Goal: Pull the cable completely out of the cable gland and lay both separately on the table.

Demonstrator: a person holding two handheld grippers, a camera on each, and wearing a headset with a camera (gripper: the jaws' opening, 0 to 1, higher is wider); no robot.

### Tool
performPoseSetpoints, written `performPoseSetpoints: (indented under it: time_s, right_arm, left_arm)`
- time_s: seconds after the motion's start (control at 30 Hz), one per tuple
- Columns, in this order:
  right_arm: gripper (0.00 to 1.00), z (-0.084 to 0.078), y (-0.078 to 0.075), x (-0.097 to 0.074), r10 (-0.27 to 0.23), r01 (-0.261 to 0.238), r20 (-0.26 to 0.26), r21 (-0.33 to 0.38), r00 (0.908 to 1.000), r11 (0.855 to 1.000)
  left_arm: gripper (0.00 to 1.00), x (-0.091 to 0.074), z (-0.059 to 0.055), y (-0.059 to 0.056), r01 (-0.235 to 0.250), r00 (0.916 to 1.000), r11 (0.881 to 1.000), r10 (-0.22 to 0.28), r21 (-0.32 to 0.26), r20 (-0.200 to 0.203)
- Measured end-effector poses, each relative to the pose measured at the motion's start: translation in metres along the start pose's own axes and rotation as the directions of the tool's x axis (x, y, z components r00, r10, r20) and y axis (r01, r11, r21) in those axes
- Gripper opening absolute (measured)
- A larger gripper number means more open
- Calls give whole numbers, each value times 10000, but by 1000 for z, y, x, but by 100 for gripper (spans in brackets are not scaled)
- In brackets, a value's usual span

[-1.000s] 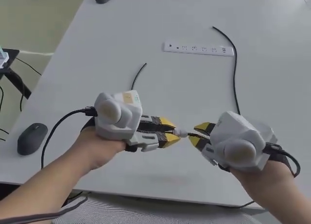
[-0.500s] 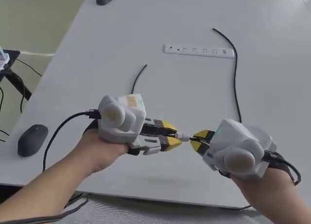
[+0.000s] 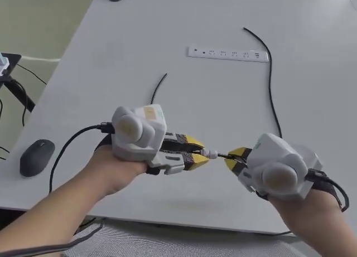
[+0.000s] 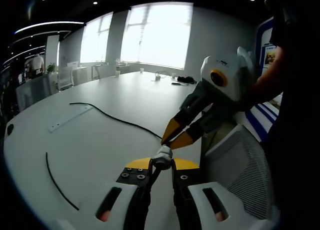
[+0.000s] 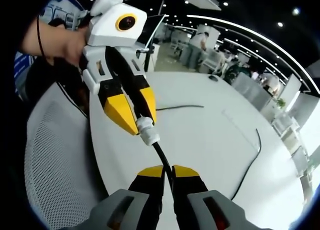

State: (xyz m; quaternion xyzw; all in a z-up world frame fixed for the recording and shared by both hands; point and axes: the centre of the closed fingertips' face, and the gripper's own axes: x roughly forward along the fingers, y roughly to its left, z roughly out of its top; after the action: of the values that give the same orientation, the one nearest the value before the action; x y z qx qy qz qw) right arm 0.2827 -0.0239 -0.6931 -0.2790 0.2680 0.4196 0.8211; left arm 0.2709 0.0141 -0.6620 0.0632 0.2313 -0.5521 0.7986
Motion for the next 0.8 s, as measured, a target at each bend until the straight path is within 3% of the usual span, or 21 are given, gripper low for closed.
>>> performPoseSetpoints:
  time_s: [0.3, 0.57, 0.7, 0.8]
  right_arm:
    - [0, -22, -12, 4, -343, 361, -277, 691, 9990, 9970]
    - [0, -48, -21, 6, -471, 611, -733, 2027, 9962, 9773]
    - [0, -61, -22, 7, -387, 674, -905, 3407, 9951, 9377]
    - [0, -73, -21, 9, -282, 788, -1224, 4318, 9921, 8985]
  left_arm:
    - [15, 2, 0, -2, 48, 9999, 10000, -47, -60, 103]
    - [15, 2, 0, -2, 25, 9996, 9997, -18, -248, 287]
    - [15, 2, 1, -1, -6, 9994, 9997, 15, -264, 341]
    - [15, 2, 1, 0, -28, 9993, 9995, 39, -312, 374]
